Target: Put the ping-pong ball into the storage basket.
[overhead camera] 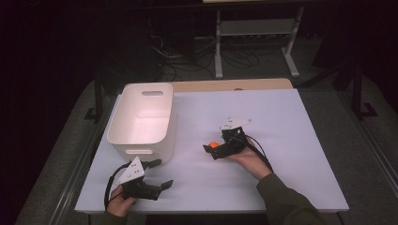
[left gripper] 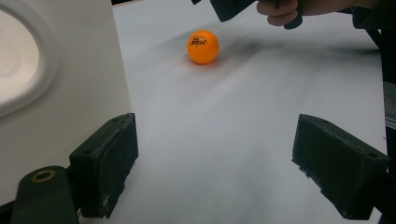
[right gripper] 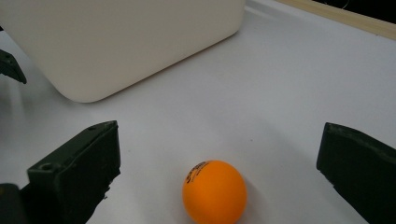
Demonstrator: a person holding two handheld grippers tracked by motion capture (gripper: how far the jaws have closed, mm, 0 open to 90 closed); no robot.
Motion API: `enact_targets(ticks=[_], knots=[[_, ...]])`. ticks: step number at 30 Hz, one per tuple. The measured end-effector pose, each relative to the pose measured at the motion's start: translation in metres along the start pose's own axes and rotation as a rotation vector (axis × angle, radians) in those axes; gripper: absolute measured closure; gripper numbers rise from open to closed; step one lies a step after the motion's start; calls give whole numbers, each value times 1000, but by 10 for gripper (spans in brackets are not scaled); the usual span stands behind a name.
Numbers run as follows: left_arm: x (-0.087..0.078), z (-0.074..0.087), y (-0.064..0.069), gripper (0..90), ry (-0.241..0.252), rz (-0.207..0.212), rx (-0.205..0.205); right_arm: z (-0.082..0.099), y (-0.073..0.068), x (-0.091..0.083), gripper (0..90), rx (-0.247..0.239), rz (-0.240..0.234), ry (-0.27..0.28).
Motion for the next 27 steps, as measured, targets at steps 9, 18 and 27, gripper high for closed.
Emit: enact_targets(ticks=[9, 18, 27], knots=[[-1, 0, 1, 141, 7, -2, 8, 3, -1, 4, 0, -1, -1, -8], [0, 0, 1, 141, 6, -2, 8, 6, -2, 8, 0, 3, -11, -33], [0, 0, 1, 141, 6, -1, 9, 10, -6, 14, 0, -4, -31, -52]])
Point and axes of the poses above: each handheld gripper's, and its own axes: x roughly forward along the jaws, z roughly out of its underside, y roughly to its right, the point moved 3 cm from there along x, roughly forward along the jaws, and after that the axes turned 4 degrees about y, right-handed, at the moved point
